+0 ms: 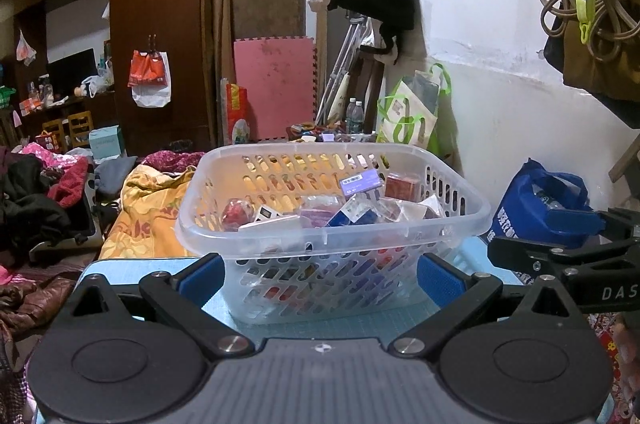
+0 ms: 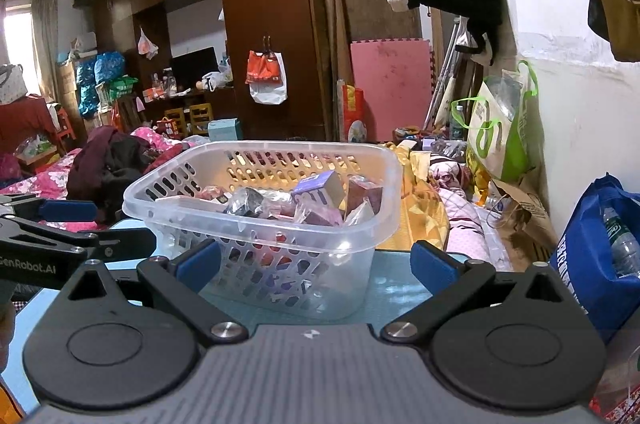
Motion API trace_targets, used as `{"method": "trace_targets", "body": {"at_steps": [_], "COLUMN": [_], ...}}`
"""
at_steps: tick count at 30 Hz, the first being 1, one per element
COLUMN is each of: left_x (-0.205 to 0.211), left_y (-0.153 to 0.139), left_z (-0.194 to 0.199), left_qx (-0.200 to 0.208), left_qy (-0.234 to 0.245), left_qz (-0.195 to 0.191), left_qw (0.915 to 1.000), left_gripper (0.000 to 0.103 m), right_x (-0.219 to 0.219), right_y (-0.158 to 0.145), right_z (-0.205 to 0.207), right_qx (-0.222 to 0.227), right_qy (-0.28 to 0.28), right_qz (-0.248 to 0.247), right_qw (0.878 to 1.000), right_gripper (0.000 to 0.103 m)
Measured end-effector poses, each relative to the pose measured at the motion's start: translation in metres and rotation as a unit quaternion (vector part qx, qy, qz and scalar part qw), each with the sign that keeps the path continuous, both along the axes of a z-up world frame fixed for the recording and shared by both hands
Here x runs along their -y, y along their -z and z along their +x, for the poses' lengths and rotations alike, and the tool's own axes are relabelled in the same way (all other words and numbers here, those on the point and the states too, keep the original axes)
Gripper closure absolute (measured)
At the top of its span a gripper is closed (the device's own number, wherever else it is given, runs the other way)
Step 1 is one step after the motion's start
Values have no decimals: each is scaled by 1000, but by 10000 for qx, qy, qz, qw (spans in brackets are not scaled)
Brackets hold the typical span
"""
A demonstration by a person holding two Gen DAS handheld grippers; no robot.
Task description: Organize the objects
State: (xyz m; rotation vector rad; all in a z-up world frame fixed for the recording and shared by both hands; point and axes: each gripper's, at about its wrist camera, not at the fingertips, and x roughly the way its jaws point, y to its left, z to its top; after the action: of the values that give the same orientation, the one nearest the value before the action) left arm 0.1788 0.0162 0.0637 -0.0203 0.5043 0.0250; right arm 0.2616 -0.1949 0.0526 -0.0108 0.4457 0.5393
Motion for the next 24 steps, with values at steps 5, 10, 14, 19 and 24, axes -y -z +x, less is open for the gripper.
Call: {"method": "trace_targets", "body": {"at_steps": [5,10,14,19,24], "left_x": [1,0,0,1,0], "left_y": [3,5,5,6,6], "left_z": [3,4,4,4,5], "left_qx": [-35,-53,-40,-43,-39], "left_qy": [-30,-34,-47,-40,-59], "left_qz": [35,-8,13,-4,-13], "left_qw": [10000,10000,10000,10000,10000], "left_gripper": [0,0,0,0,0], "right_x": [1,2,2,3,4], "right_y": [1,2,3,3,4], "right_z": [1,1,2,1,1], "right_qx": [-33,-52,-111,-83,-76], "right_qy": [15,4,-43,-37,-11], "right_qz": [5,36,8,4,41], "right_qw": [10000,10000,9999,10000,10000], "right_gripper": [0,0,0,0,0]}}
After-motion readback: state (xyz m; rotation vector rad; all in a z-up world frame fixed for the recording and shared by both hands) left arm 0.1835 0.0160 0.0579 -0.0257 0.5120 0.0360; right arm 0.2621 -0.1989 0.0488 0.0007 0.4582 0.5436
